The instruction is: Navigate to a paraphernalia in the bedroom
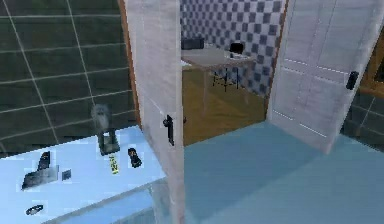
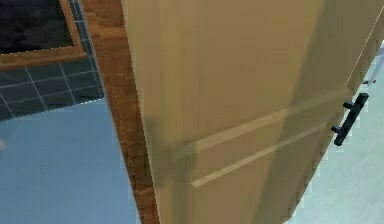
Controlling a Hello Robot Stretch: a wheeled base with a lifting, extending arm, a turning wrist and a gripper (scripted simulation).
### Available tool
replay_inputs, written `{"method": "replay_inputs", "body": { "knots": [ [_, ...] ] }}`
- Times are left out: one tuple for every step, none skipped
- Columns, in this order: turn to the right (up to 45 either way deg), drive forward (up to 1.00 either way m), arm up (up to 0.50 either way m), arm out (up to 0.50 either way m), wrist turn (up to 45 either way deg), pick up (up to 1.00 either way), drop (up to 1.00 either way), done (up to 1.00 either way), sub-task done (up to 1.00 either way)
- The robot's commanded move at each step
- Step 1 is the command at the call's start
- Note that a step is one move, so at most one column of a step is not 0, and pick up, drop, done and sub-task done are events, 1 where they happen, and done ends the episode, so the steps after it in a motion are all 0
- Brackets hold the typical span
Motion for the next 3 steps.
{"method": "replay_inputs", "body": {
  "knots": [
    [12.0,0.0,0.0,0.0,0.0,0.0,0.0,0.0,0.0],
    [0.0,0.25,0.0,0.0,0.0,0.0,0.0,0.0,0.0],
    [12.0,0.0,0.0,0.0,0.0,0.0,0.0,0.0,0.0]
  ]
}}
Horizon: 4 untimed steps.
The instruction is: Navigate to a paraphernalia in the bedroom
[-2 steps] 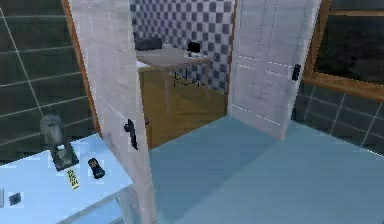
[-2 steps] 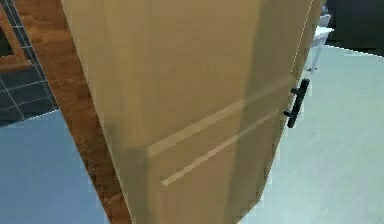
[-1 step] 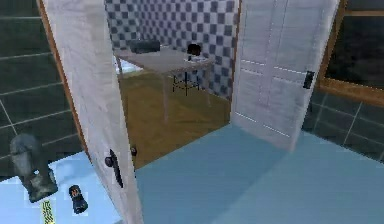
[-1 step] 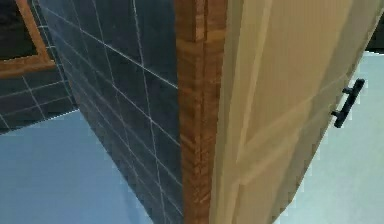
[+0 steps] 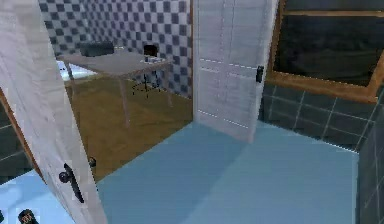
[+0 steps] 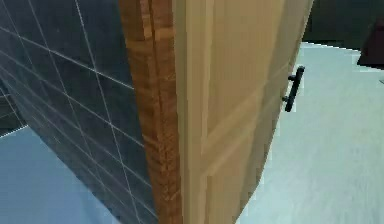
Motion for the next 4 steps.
{"method": "replay_inputs", "body": {
  "knots": [
    [0.0,0.5,0.0,0.0,0.0,0.0,0.0,0.0,0.0],
    [-3.0,0.0,0.0,0.0,0.0,0.0,0.0,0.0,0.0],
    [0.0,0.3,0.0,0.0,0.0,0.0,0.0,0.0,0.0],
    [-39.0,0.0,0.0,0.0,0.0,0.0,0.0,0.0,0.0]
  ]
}}
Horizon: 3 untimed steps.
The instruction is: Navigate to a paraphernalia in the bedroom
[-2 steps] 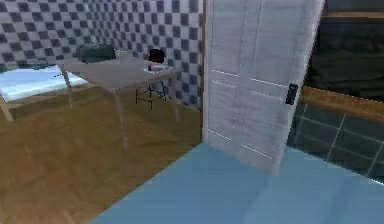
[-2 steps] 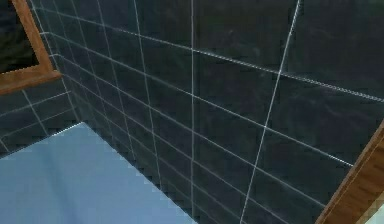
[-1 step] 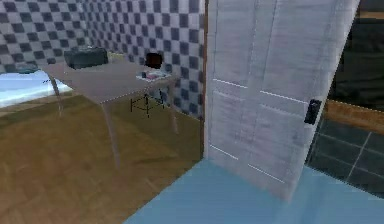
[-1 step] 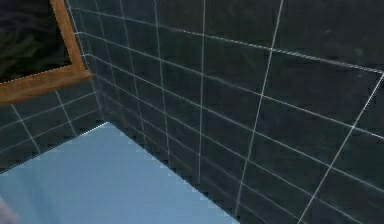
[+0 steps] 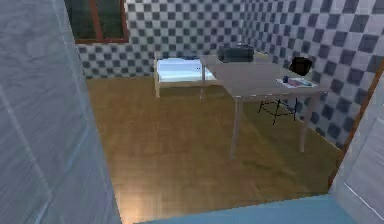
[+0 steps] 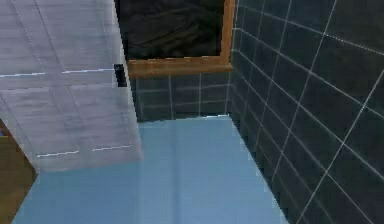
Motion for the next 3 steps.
{"method": "replay_inputs", "body": {
  "knots": [
    [0.0,1.0,0.0,0.0,0.0,0.0,0.0,0.0,0.0],
    [-3.0,0.0,0.0,0.0,0.0,0.0,0.0,0.0,0.0],
    [0.0,1.0,0.0,0.0,0.0,0.0,0.0,0.0,0.0]
  ]
}}
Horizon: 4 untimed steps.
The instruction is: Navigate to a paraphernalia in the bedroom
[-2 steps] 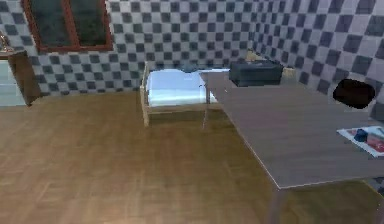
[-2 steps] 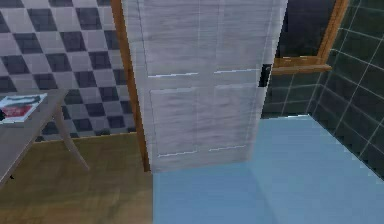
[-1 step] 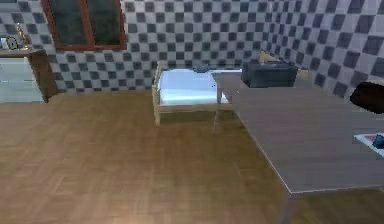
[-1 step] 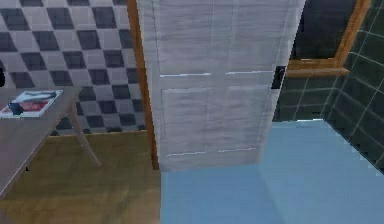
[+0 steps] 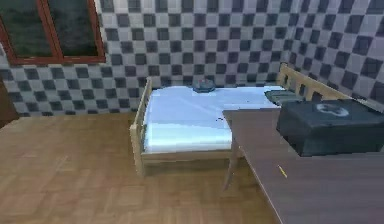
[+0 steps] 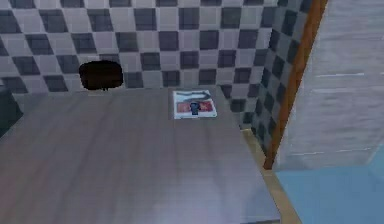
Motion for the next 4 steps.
{"method": "replay_inputs", "body": {
  "knots": [
    [-3.0,0.0,0.0,0.0,0.0,0.0,0.0,0.0,0.0],
    [0.0,0.35,0.0,0.0,0.0,0.0,0.0,0.0,0.0],
    [45.0,0.0,0.0,0.0,0.0,0.0,0.0,0.0,0.0],
    [0.0,0.0,0.0,0.0,0.0,0.0,0.0,1.0,0.0]
  ]
}}
